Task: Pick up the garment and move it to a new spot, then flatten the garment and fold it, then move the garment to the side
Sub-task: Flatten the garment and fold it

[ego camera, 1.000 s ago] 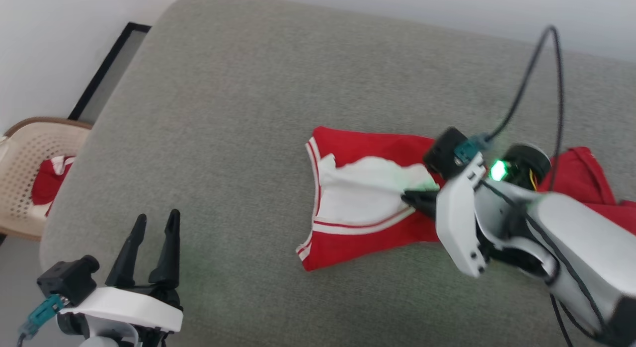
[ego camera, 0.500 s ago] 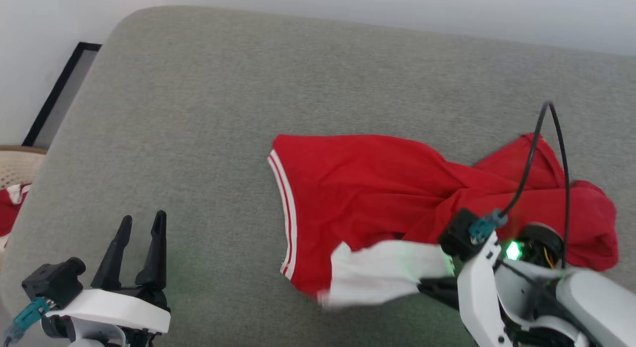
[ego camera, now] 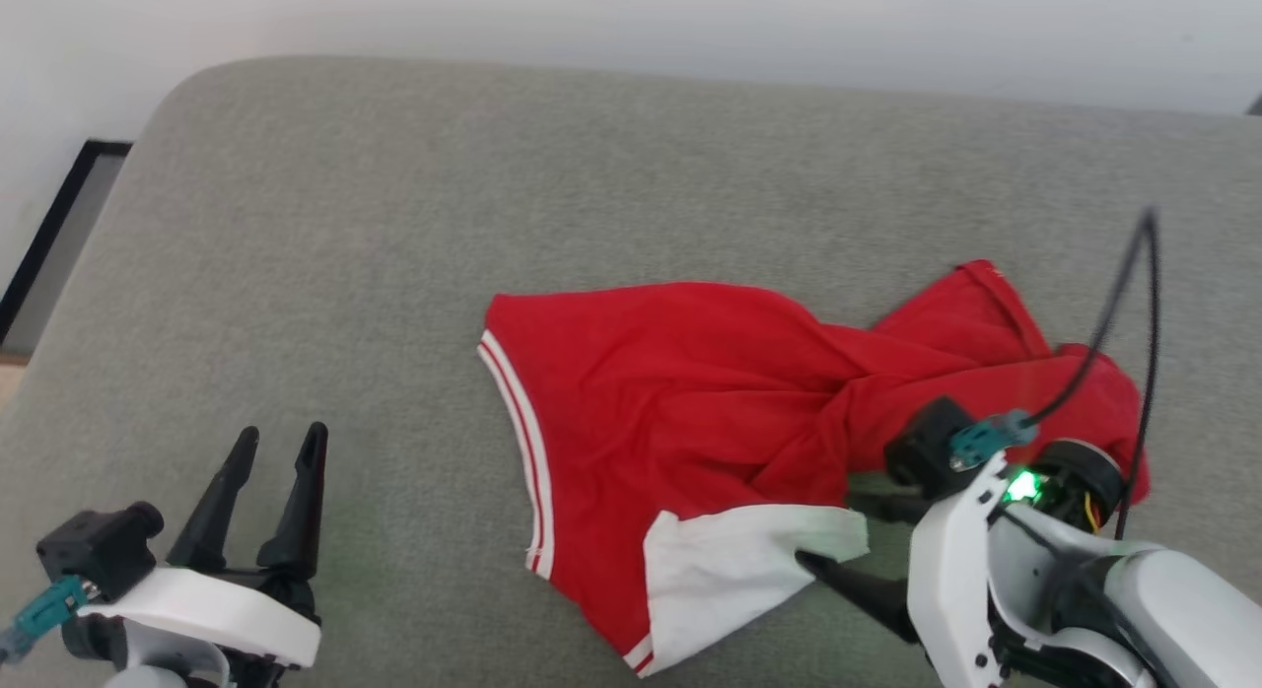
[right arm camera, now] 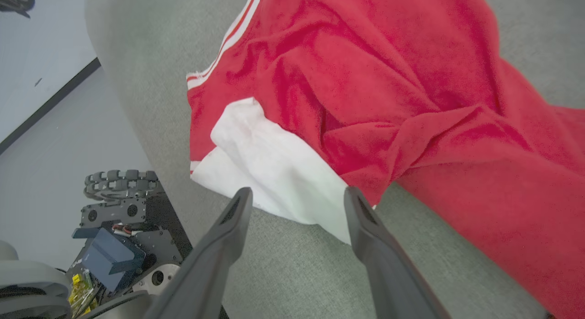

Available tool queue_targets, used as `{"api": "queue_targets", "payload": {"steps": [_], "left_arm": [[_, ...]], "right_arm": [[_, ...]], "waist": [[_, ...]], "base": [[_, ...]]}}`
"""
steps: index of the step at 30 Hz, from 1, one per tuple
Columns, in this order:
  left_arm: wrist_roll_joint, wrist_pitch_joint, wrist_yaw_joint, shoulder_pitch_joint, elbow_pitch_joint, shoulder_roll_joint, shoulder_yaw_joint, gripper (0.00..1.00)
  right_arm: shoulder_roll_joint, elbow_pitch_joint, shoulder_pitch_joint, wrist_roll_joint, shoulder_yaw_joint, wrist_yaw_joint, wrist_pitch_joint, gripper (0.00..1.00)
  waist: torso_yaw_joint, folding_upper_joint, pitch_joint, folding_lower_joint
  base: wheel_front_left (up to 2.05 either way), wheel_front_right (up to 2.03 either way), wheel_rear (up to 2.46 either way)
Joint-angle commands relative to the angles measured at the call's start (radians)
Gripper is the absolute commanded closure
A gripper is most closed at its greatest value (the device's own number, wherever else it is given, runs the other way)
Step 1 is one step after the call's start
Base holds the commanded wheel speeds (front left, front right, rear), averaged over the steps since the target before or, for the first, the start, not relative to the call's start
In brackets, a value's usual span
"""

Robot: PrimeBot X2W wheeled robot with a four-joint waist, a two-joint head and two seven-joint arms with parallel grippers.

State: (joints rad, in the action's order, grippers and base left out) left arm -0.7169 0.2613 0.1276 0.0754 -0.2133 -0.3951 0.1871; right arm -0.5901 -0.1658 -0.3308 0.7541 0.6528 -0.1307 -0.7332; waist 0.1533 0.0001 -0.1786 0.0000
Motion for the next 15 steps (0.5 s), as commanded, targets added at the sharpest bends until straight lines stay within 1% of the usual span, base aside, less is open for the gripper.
{"api": "queue_targets", "payload": {"steps": [1,4,7,11,15], "left_arm": [[-0.013,0.005,0.003,0.014,-0.003,-0.024,0.018,0.0],[-0.036,0.0,0.003,0.042,-0.008,-0.074,0.054,0.0],[-0.068,-0.033,0.003,0.07,0.002,-0.123,0.097,0.0],[-0.115,-0.11,0.003,0.137,0.028,-0.19,0.158,0.0],[-0.148,-0.197,0.003,0.219,0.05,-0.263,0.225,0.0]], "right_arm": [[0.015,-0.015,0.022,-0.015,-0.027,0.0,0.016,0.0],[0.039,-0.031,0.048,-0.046,-0.086,0.0,0.052,0.0],[0.071,-0.037,0.078,-0.088,-0.156,0.0,0.097,0.0],[0.13,-0.02,0.105,-0.157,-0.251,0.0,0.175,0.0],[0.183,0.001,0.108,-0.237,-0.325,0.0,0.269,0.0]], "waist": [[-0.021,-0.0001,0.015,0.0],[-0.047,-0.0001,0.025,0.0],[-0.077,-0.0001,0.035,0.0],[-0.12,-0.0001,0.042,0.0],[-0.167,-0.0001,0.035,0.0]], "base": [[0.0,0.0,0.0],[0.0,0.0,0.0],[0.0,0.0,0.0],[0.0,0.0,0.0],[0.0,0.0,0.0]]}}
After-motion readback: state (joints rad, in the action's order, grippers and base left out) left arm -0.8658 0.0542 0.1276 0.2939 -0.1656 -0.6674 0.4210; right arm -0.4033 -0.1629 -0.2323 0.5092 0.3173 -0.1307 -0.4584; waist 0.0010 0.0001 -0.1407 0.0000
